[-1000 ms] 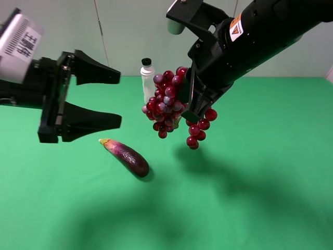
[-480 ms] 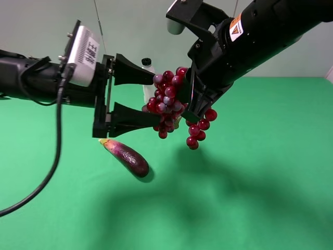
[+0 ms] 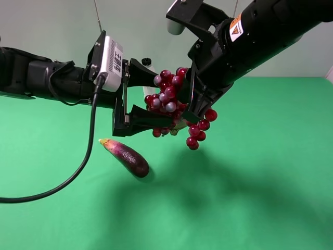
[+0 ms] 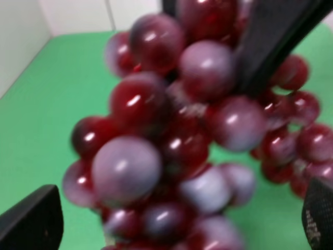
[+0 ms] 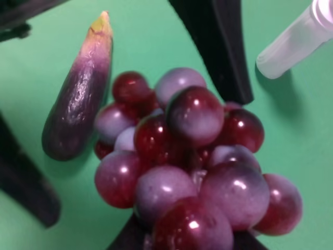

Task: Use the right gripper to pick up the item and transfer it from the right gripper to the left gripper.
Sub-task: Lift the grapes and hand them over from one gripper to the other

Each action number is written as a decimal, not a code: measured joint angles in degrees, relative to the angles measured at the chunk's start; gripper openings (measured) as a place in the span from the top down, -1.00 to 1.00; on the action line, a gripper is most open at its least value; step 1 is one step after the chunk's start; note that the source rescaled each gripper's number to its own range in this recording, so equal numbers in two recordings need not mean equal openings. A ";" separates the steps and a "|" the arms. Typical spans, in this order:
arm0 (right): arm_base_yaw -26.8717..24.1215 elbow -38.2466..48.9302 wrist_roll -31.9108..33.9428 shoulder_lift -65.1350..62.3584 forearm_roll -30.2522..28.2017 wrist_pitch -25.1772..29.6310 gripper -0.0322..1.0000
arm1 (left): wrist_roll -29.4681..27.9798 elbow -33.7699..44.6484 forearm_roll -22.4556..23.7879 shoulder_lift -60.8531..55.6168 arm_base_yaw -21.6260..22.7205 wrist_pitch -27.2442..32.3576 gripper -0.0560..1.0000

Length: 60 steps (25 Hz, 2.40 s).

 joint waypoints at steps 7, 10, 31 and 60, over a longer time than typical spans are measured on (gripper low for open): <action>0.00 0.00 0.00 0.00 0.00 0.00 0.94 | 1.35 0.00 0.00 0.29 0.00 -2.59 -0.72; 0.00 0.00 0.00 0.00 0.00 0.00 0.94 | 1.57 0.00 0.00 0.29 0.00 -2.55 -0.72; 0.00 0.00 0.00 0.00 0.06 -0.04 0.94 | 2.90 -4.01 -0.29 6.08 -1.67 -0.55 -0.72; 0.00 0.00 0.00 0.00 0.24 -0.96 0.50 | 5.07 -6.31 -0.36 7.62 -3.81 -4.84 0.87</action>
